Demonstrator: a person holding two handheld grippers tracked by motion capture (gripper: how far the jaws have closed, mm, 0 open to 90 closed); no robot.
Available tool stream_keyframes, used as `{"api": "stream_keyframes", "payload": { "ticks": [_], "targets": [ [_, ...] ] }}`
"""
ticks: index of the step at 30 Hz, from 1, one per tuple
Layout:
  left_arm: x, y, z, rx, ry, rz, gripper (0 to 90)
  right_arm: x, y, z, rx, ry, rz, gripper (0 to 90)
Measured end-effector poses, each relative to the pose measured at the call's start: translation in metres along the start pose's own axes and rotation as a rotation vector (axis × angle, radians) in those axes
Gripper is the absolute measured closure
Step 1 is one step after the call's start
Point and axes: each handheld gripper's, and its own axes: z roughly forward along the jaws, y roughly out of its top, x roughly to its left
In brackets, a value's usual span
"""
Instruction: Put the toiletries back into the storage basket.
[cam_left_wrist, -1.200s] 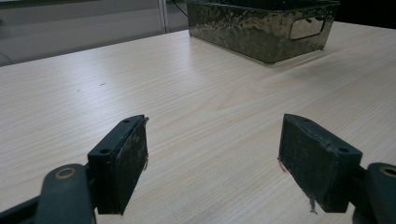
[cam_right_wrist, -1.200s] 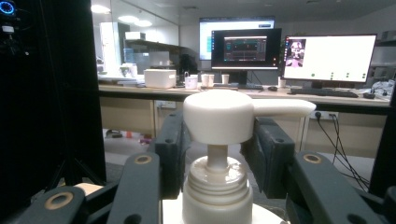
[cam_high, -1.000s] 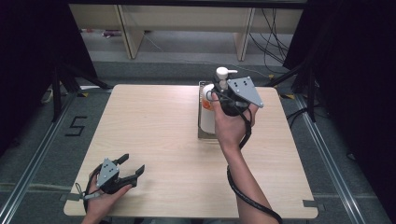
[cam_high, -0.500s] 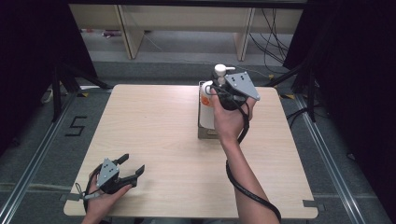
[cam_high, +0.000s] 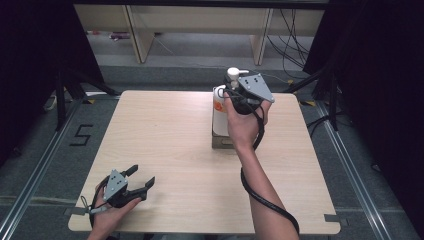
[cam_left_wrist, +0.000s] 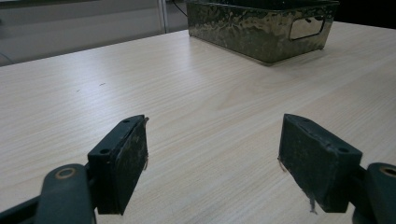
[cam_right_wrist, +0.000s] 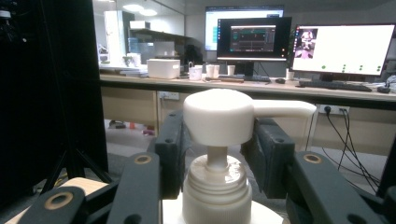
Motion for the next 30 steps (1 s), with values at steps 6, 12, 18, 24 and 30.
{"api": "stream_keyframes", "payload": {
  "ticks": [6, 12, 18, 24, 30],
  "targets": [
    [0.0, 0.0, 0.0, 0.0, 0.0, 0.0, 23.1, -0.002, -0.001, 0.004, 0.005, 0.0, -0.007, 60.5],
    [0.0, 0.0, -0.001, 0.008, 0.004, 0.002, 23.1, -0.004, -0.004, 0.008, 0.004, 0.001, -0.006, 60.5],
    [0.0, 0.0, 0.0, 0.0, 0.0, -0.001, 23.1, -0.004, -0.006, 0.01, 0.012, 0.012, 0.009, 60.4],
    [0.0, 0.0, 0.0, 0.0, -0.001, 0.0, 23.1, -0.005, -0.009, 0.012, 0.016, 0.018, 0.004, 60.5],
    [0.0, 0.0, 0.0, -0.002, -0.001, -0.001, 23.1, -0.006, -0.012, 0.014, 0.021, 0.025, 0.006, 60.5]
  ]
}}
